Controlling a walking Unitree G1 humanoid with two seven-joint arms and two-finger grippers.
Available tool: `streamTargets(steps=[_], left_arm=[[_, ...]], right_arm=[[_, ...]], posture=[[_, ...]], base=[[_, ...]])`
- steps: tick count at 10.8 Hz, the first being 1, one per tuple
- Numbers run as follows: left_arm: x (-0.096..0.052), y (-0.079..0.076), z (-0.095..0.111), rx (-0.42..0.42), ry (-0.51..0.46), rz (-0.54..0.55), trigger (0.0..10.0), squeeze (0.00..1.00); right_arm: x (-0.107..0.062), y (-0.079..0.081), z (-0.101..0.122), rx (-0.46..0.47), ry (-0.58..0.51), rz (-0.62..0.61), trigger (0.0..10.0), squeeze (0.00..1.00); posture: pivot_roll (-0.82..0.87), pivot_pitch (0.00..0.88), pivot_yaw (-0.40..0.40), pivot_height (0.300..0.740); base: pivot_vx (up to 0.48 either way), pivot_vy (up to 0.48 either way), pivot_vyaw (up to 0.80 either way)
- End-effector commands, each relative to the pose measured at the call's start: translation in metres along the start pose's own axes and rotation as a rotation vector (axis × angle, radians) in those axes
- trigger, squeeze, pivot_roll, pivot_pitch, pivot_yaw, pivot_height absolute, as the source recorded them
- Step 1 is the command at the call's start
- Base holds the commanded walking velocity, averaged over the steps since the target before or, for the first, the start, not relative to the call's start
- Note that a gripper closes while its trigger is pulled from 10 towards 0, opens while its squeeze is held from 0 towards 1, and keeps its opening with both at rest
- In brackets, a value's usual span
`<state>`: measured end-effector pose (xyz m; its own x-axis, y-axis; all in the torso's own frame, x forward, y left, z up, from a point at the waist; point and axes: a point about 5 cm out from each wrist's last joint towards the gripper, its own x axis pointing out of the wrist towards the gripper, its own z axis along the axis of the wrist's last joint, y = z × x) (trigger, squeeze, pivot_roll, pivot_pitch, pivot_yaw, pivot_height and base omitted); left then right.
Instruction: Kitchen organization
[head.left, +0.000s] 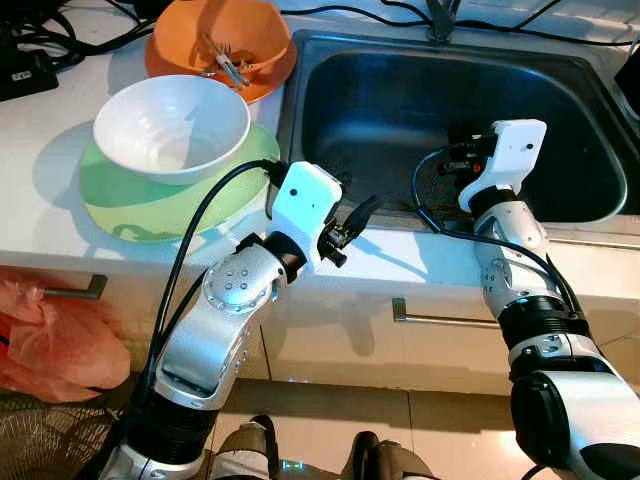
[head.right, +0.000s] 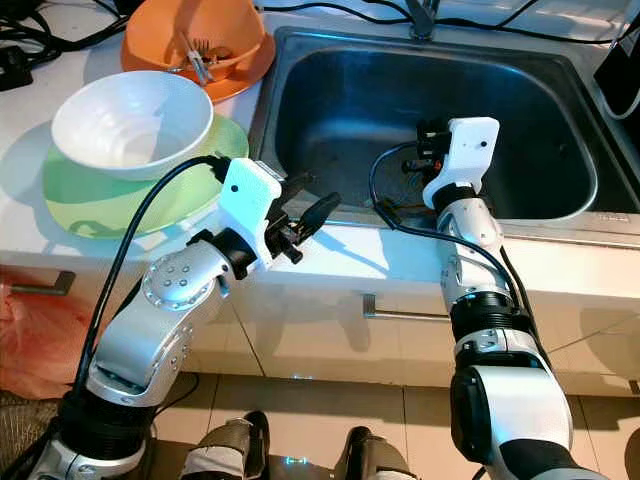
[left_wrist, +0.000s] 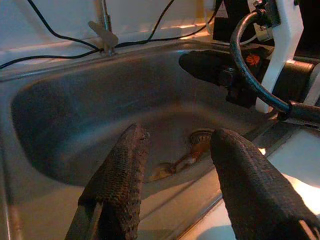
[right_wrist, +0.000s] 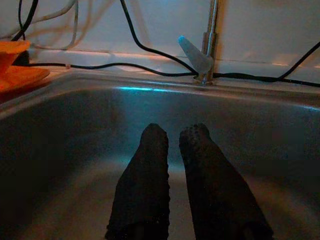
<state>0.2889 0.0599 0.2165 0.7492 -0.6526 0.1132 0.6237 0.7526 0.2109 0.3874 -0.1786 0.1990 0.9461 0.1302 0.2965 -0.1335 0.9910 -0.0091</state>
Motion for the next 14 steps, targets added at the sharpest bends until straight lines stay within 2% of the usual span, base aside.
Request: streamTargets(steps=[1,4,9,12,14], left_arm=[[0.001,-0.004,0.004,0.007,-0.013,-0.011,10.0,0.0],[0.002,-0.002,0.005,0.011,-0.021,-0.001,10.0,0.0],[0.005,0.004,0.011,0.022,-0.059,0.068,10.0,0.0],[0.006,0.02,0.016,0.052,-0.11,0.208,10.0,0.0],[0.005,0.027,0.013,0.102,-0.039,0.281,10.0,0.0]], right_arm=[[-0.006,-0.002,-0.013,-0.002,0.06,0.002,10.0,0.0],[0.0,0.0,0.001,0.024,0.004,0.002,10.0,0.0],[0.01,0.008,0.043,0.099,-0.154,0.038,10.0,0.0],[-0.004,0.01,0.055,0.05,-0.179,0.069,10.0,0.0],[-0.018,0.006,0.061,0.019,-0.185,0.057,10.0,0.0]], posture=[[0.23,0.206,-0.048,0.74],[0.23,0.209,-0.047,0.74],[0.21,0.21,-0.05,0.74],[0.19,0.212,-0.058,0.74],[0.17,0.21,-0.058,0.74]], base=[[0.0,0.0,0.0],[0.0,0.0,0.0],[0.0,0.0,0.0],[0.0,0.0,0.0],[0.0,0.0,0.0]])
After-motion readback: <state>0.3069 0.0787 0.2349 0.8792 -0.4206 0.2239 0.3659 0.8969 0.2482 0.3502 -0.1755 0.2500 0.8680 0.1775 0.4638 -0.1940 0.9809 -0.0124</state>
